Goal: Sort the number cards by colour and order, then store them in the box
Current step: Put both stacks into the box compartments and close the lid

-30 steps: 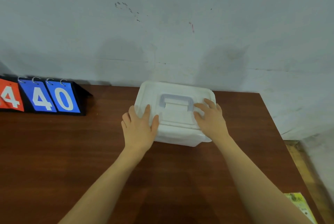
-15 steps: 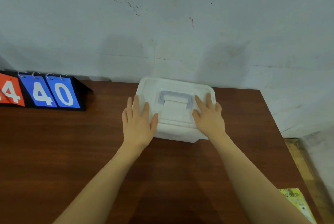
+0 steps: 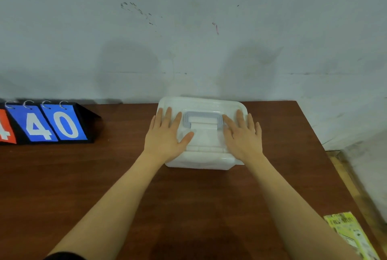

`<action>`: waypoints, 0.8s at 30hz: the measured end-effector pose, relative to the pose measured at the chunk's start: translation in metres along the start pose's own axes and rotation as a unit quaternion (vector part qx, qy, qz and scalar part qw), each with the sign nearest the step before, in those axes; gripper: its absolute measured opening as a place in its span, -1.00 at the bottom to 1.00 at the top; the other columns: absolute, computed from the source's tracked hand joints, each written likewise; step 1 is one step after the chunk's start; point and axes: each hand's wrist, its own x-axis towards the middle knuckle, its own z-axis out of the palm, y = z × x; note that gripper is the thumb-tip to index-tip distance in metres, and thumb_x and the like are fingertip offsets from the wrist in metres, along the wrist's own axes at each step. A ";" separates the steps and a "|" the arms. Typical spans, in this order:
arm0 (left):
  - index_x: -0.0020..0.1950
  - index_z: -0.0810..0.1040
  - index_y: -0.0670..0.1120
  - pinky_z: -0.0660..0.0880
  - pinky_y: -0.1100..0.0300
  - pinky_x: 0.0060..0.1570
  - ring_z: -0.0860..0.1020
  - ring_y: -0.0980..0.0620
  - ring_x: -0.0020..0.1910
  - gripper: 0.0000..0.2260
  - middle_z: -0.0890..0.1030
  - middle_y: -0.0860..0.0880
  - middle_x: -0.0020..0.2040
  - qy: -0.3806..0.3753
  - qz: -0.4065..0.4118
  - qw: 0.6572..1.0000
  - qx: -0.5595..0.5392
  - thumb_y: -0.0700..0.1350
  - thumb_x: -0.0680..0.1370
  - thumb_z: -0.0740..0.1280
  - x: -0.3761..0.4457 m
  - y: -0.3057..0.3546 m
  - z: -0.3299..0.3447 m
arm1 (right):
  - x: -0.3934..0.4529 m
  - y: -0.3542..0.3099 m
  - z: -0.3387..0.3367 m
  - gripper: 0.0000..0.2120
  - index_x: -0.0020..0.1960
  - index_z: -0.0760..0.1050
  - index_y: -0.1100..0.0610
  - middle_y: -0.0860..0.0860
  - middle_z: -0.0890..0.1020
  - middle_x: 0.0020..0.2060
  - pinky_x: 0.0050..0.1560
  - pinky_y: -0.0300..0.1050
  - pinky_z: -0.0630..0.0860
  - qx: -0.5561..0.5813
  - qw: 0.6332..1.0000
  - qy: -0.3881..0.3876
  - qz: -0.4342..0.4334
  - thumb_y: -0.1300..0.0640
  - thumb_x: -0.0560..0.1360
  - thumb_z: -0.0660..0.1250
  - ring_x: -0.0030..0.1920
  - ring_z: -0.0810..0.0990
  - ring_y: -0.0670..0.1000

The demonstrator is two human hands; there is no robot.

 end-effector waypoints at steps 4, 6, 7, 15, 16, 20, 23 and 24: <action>0.51 -0.11 0.06 -0.22 0.04 0.42 -0.23 -0.08 0.50 -0.25 -0.13 -0.07 0.54 -0.006 -0.008 1.000 -0.019 0.42 0.41 -0.20 0.002 -0.001 0.002 | 0.002 -0.003 -0.002 -0.46 0.47 -0.08 -0.25 -0.02 -0.07 0.53 0.45 0.21 -0.11 -0.014 1.000 -0.006 0.004 -0.31 0.51 -0.25 0.51 -0.17 0.16; 0.51 -0.12 0.05 -0.23 0.04 0.42 -0.24 -0.09 0.49 -0.24 -0.14 -0.08 0.54 -0.001 -0.019 1.000 -0.019 0.43 0.41 -0.20 -0.001 0.002 0.005 | 0.006 -0.002 -0.004 -0.46 0.47 -0.12 -0.25 -0.03 -0.10 0.53 0.45 0.21 -0.07 -0.021 1.000 -0.017 -0.002 -0.31 0.52 -0.21 0.51 -0.19 0.14; 0.51 -0.13 0.05 -0.23 0.04 0.42 -0.25 -0.09 0.49 -0.23 -0.14 -0.08 0.54 0.002 -0.024 1.000 -0.020 0.43 0.41 -0.20 -0.002 0.003 0.006 | 0.007 -0.001 -0.004 -0.46 0.47 -0.13 -0.25 -0.05 -0.11 0.53 0.45 0.22 -0.05 -0.020 1.000 -0.023 -0.006 -0.31 0.52 -0.20 0.51 -0.20 0.13; 0.51 -0.09 0.04 -0.20 0.03 0.43 -0.19 -0.12 0.50 -0.28 -0.10 -0.11 0.54 0.041 -0.035 0.998 -0.012 0.39 0.45 -0.13 -0.005 0.007 0.011 | 0.012 0.003 -0.002 -0.45 0.48 -0.05 -0.20 -0.03 -0.02 0.53 0.44 0.24 -0.04 -0.021 0.999 0.011 -0.029 -0.29 0.51 -0.20 0.52 -0.11 0.16; 0.51 -0.09 0.04 -0.20 0.03 0.43 -0.20 -0.11 0.50 -0.29 -0.11 -0.11 0.54 0.041 -0.037 0.998 -0.015 0.38 0.46 -0.13 -0.004 0.008 0.011 | 0.013 0.003 -0.001 -0.46 0.48 -0.05 -0.18 -0.03 -0.01 0.53 0.45 0.23 -0.07 -0.032 0.999 0.017 -0.034 -0.28 0.52 -0.18 0.51 -0.10 0.16; 0.51 -0.04 0.04 -0.16 -0.03 0.44 -0.18 -0.10 0.50 -0.31 -0.08 -0.09 0.54 0.026 -0.043 0.998 -0.025 0.36 0.47 -0.05 -0.003 0.007 0.006 | 0.017 0.005 -0.001 -0.44 0.48 -0.02 -0.14 0.01 0.00 0.52 0.44 0.22 -0.14 -0.063 0.997 0.012 -0.036 -0.29 0.53 -0.15 0.50 -0.06 0.20; 0.48 0.08 0.08 -0.02 -0.11 0.39 -0.03 -0.16 0.46 -0.36 0.03 -0.07 0.52 0.000 -0.061 0.997 -0.054 0.33 0.47 0.05 0.001 0.007 -0.005 | 0.022 0.002 -0.008 -0.44 0.46 0.05 -0.15 0.05 0.08 0.50 0.42 0.21 -0.11 -0.052 0.998 -0.009 -0.029 -0.32 0.51 -0.11 0.47 0.02 0.23; 0.46 0.12 0.08 0.03 -0.11 0.36 0.03 -0.18 0.43 -0.39 0.07 -0.07 0.50 -0.007 -0.063 0.996 -0.061 0.32 0.47 0.07 0.005 0.007 -0.009 | 0.025 0.002 -0.011 -0.44 0.45 0.08 -0.15 0.06 0.11 0.48 0.41 0.20 -0.07 -0.042 0.999 -0.010 -0.024 -0.32 0.50 -0.08 0.45 0.07 0.23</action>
